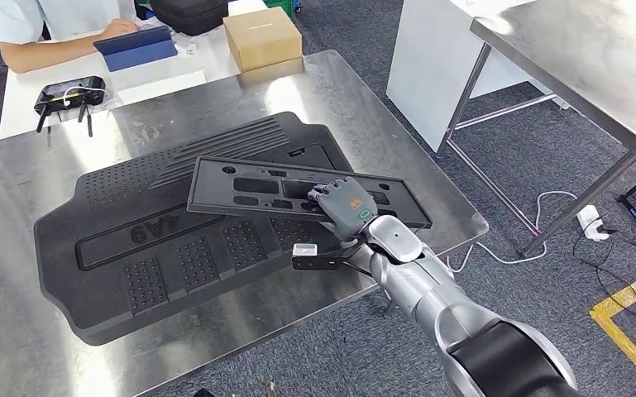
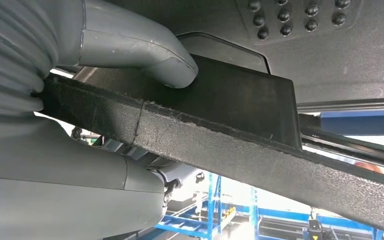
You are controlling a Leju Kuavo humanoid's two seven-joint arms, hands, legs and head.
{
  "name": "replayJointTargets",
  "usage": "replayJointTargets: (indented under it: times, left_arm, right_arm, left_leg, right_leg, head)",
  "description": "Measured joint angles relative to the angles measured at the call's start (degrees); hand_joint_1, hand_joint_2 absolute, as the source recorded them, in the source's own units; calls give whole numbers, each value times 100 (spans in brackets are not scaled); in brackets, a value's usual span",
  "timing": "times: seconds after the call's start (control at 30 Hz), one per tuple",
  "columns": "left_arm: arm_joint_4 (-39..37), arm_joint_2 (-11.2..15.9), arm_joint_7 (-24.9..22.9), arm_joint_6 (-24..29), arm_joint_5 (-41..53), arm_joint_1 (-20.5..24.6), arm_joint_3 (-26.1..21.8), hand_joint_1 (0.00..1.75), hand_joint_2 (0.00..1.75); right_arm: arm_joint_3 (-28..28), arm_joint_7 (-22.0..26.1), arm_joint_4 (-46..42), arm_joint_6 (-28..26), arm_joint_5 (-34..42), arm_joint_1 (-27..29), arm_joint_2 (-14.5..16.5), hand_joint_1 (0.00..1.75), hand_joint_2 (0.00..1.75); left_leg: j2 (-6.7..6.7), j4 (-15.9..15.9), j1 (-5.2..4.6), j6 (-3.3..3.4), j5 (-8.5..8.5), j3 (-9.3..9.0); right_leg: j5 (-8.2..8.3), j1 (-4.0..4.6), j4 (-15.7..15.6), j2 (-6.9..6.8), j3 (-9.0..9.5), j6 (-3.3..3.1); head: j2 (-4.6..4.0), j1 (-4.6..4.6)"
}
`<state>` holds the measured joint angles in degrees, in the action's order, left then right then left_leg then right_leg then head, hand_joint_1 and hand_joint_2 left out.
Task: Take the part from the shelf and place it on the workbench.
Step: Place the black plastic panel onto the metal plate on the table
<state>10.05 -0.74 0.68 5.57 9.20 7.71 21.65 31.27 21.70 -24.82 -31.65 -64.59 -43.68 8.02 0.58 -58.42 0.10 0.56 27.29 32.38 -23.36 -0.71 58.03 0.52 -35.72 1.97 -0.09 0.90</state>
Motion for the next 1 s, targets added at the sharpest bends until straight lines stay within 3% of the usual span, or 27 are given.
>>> replayJointTargets:
  times: [0.3, 0.67, 1.0]
  left_arm:
    - [3, -39, -22, -1, 103, -7, -43, 0, 175]
    - [10, -94, 3, -14, 230, -29, -210, 0, 175]
    - [35, -111, 15, -17, 302, -50, -327, 0, 175]
  right_arm:
    - [-34, -464, -119, -734, -480, -9, 119, 175, 175]
    - [-70, -1301, -694, -769, -1974, -25, 175, 175, 175]
    - [-34, -1478, -844, -769, -2166, -118, 175, 175, 175]
  left_leg:
    - [-1, 0, 0, 0, 0, 1]
    - [0, 0, -1, 0, 0, 1]
    - [1, 0, 0, 0, 0, 1]
  right_leg:
    - [0, 0, 1, 0, 0, 0]
    - [0, 0, 0, 0, 0, 0]
    - [0, 0, 1, 0, 0, 0]
  head:
    - [0, 1]
    - [0, 1]
    - [0, 0]
